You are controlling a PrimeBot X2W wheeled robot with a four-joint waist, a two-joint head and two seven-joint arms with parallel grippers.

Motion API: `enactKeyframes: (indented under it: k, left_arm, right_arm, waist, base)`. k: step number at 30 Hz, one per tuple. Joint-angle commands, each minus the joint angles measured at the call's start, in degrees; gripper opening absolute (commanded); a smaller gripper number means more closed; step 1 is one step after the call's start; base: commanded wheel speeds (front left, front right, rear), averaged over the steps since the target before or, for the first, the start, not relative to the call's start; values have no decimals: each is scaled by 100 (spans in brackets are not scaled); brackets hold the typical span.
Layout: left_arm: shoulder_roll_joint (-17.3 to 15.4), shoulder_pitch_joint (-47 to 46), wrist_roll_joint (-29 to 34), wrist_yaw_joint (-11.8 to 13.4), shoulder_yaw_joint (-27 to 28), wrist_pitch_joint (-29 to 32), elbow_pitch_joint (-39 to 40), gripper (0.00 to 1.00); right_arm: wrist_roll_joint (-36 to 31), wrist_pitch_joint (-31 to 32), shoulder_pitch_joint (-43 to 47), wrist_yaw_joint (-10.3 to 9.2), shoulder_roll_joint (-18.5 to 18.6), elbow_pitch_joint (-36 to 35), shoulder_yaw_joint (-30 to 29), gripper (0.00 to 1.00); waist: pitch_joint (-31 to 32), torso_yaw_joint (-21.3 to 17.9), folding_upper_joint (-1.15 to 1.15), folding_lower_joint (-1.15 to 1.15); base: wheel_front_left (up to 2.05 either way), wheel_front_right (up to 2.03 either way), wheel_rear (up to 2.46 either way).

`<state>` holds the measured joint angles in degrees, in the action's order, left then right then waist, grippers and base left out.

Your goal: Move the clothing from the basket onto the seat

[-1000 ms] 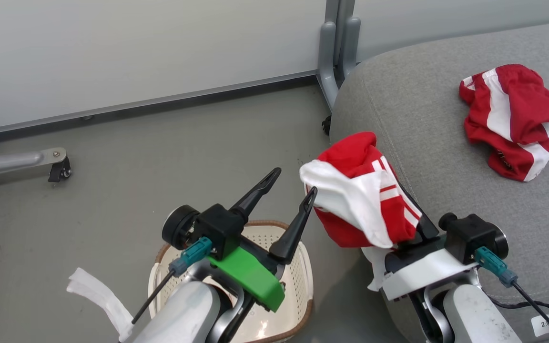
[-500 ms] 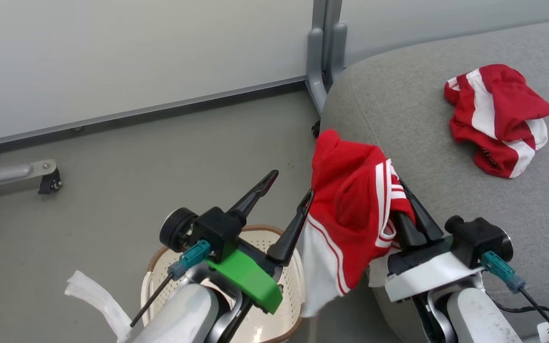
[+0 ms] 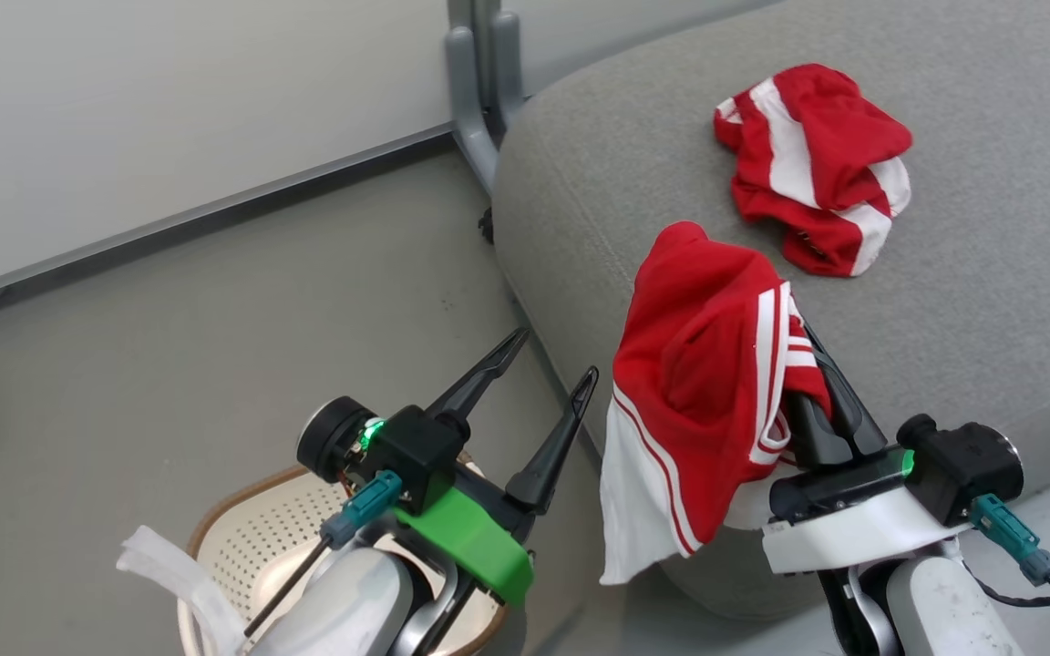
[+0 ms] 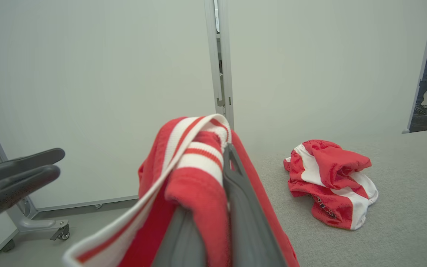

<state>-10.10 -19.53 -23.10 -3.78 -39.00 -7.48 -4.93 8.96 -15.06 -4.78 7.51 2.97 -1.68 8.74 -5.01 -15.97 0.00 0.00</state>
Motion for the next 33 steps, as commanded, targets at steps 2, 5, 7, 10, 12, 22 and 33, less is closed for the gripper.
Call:
enactKeyframes:
  k: [2,5,7,10,12,22,33]
  left_arm:
    - [-66,-86,75,19,-7,-26,11,100]
    - [-81,-124,86,13,-49,-2,16,100]
    - [-107,-147,86,21,-74,25,20,100]
    - [-136,-175,117,31,-96,71,35,100]
    - [-141,-171,106,24,-120,90,41,100]
    - [-190,-300,104,-17,-216,181,163,100]
    - [-341,-969,465,-121,-376,434,666,100]
  right_arm:
    - [-9,-17,95,-4,-2,-108,-6,0]
    - [-58,-17,212,-4,-3,-241,-89,0]
    - [-18,-17,269,-4,-4,-283,-209,0]
    - [41,-17,320,-4,-12,-343,-281,0]
    - [73,-17,331,-4,-8,-376,-322,0]
    - [278,-17,-18,-4,-9,-158,-362,0]
    - [324,-17,-2385,-4,225,-314,-1484,0]
  waist:
    - [-254,-639,0,0]
    - [-326,-874,0,0]
    - [-388,-997,0,0]
    - [-495,-1120,0,0]
    - [-562,-1160,0,0]
    - [-1024,-891,0,0]
    - [-2461,-210,0,0]
  base:
    - [0,0,0]
    - [0,0,0]
    - [0,0,0]
    - [0,0,0]
    - [0,0,0]
    - [0,0,0]
    - [0,0,0]
